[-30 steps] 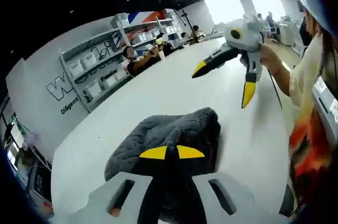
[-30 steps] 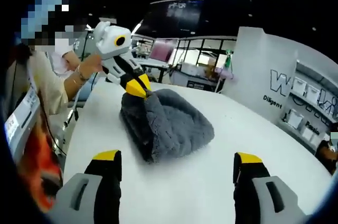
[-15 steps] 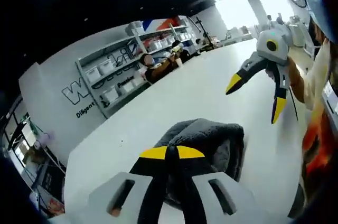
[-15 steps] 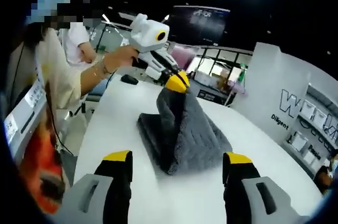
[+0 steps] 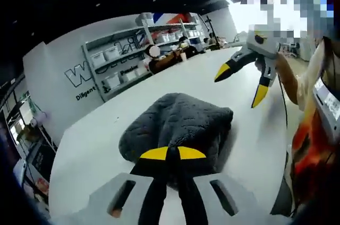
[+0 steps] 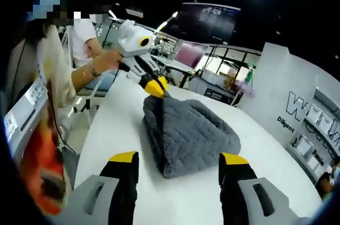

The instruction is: Fold the towel on the table until its edges align and the towel forms a compact rectangular stack.

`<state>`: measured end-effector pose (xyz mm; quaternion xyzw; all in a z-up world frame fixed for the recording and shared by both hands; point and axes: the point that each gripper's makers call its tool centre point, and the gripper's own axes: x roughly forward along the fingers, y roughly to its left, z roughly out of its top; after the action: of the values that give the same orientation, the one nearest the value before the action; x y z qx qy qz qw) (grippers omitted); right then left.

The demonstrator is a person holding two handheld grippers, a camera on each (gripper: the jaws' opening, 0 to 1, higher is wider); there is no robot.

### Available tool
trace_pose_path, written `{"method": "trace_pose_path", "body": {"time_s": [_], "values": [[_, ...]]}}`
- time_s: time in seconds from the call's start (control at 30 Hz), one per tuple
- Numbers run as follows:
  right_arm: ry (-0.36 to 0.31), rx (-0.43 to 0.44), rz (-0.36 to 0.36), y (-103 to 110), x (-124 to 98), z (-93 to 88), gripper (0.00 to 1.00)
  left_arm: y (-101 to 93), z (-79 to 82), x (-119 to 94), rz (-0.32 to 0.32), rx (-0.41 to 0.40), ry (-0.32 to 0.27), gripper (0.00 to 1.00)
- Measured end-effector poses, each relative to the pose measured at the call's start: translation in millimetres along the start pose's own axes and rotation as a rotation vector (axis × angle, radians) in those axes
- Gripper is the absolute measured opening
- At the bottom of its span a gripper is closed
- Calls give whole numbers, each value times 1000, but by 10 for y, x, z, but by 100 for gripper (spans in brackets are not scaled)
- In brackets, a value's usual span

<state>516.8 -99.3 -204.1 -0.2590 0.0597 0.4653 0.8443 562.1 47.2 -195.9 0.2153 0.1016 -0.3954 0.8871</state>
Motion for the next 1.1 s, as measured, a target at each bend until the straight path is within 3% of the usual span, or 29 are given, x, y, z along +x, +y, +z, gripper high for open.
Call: {"method": "trace_pose_path", "body": {"time_s": [0.17,0.23,0.37,0.47,0.57,0.8,1.1], "values": [[-19,36,21,-44,-7,33,62,-58,-82,93,-20,-30,-15,4],[-61,77,36,-158,-16,150,57,-70,-54,98,-23,-36,-31,4],[-68,107,84,-387,30,294,48,-111,-44,94,-29,-24,-41,4],[-27,71,139,-533,166,390,43,-123,-52,84,-30,-15,-42,4],[-30,66,177,-619,324,533,36,-137,-42,62,-36,-16,-53,4],[18,3,235,-677,747,712,34,-168,-22,42,-48,-15,-67,4],[105,-38,322,-711,1245,787,25,-211,-27,37,-66,-33,-78,4]]}}
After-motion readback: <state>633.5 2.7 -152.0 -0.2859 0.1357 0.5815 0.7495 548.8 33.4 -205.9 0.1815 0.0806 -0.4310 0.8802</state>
